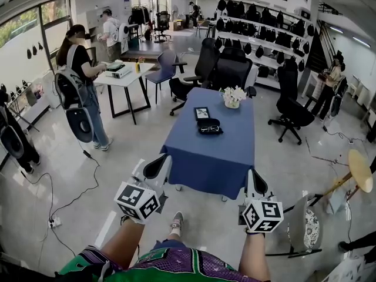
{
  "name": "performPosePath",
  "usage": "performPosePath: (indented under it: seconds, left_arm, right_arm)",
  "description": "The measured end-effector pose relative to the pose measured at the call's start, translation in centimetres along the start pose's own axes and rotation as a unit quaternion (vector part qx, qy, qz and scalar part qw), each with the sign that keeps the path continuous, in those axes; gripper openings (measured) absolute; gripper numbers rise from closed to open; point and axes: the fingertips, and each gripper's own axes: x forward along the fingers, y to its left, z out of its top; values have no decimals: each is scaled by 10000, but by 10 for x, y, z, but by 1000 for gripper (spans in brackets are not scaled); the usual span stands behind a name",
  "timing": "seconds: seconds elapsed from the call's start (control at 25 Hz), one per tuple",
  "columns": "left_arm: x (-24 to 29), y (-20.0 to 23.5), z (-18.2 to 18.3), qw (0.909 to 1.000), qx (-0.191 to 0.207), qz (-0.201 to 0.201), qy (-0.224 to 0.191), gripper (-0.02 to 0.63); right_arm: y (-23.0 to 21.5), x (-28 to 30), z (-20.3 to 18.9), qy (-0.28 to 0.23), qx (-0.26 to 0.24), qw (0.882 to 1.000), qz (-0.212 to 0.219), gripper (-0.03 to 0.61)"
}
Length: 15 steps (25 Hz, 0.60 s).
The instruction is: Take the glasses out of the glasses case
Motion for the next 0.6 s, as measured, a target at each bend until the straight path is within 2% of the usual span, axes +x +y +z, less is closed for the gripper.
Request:
performPosePath:
  seconds: [0.36,0.6]
  left_arm:
    - [9,8,0,10000,-20,9,29,17]
    - [21,29,-6,9999,-98,65,39,17]
  right_arm:
    - [2,17,1,12,30,10000,56,5]
    - [7,40,-1,77,-55,9998,178,5]
